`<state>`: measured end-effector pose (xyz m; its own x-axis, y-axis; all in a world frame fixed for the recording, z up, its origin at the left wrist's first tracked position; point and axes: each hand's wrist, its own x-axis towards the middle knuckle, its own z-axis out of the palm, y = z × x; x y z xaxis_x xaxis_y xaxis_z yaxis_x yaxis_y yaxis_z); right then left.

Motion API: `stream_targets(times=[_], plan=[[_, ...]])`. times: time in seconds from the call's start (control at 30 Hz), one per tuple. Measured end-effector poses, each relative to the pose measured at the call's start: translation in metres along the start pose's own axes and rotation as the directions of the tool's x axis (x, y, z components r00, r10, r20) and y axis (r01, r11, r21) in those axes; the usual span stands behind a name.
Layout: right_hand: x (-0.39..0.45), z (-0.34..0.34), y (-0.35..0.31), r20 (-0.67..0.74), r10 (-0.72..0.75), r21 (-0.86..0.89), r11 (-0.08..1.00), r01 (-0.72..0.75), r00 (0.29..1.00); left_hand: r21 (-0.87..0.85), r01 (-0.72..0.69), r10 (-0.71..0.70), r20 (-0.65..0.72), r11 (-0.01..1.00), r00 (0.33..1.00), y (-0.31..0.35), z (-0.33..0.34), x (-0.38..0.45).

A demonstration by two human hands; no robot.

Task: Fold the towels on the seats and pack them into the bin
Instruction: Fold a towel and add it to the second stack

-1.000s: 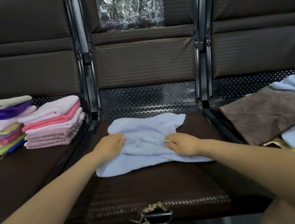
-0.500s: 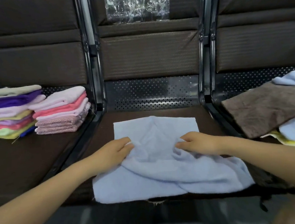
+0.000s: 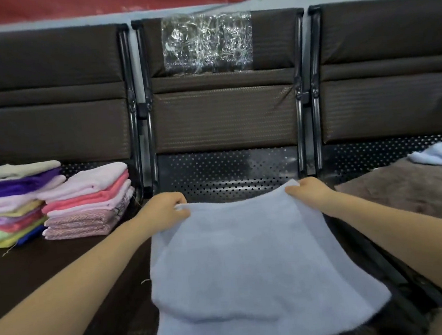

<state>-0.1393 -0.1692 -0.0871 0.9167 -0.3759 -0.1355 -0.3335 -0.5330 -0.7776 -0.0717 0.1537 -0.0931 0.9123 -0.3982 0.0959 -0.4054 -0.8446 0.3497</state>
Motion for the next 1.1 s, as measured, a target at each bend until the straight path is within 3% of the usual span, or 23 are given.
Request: stream_targets(times=[0.2,0.27,0.37,0.5,0.73,0.87,1.1], plan=[[0.03,0.034,0.043,0.146,0.0,-0.43,0.901,0.064,0.989,0.095,0.024,-0.031,0.07,0.995,0.997,-0.015,0.026,0.042],[0.034,0.037,0.05,0.145,-0.043,-0.493,0.863,0.11,0.989,0.075,0.053,-0.058,0.06,0.996,0.996,-0.027,0.044,0.042],[0.041,0.037,0.056,0.124,-0.089,-0.516,0.845,0.141,0.988,0.165,0.038,-0.061,0.139,0.986,0.988,-0.045,0.068,0.041],[0.045,0.039,0.065,0.017,-0.096,-0.526,0.846,0.09,0.995,0.191,0.009,-0.028,0.095,0.982,0.995,-0.05,0.076,0.046],[0.047,0.04,0.068,0.039,-0.126,-0.55,0.825,0.127,0.991,0.105,0.028,-0.055,0.264,0.994,0.963,-0.061,0.064,0.044],[0.048,0.039,0.067,0.054,-0.1,-0.54,0.834,0.113,0.994,0.12,0.032,-0.055,0.198,0.992,0.979,-0.064,0.065,0.042],[0.05,0.03,0.065,0.068,-0.05,-0.389,0.918,0.072,0.996,0.082,0.16,-0.167,0.09,0.984,0.982,-0.047,0.074,0.055]])
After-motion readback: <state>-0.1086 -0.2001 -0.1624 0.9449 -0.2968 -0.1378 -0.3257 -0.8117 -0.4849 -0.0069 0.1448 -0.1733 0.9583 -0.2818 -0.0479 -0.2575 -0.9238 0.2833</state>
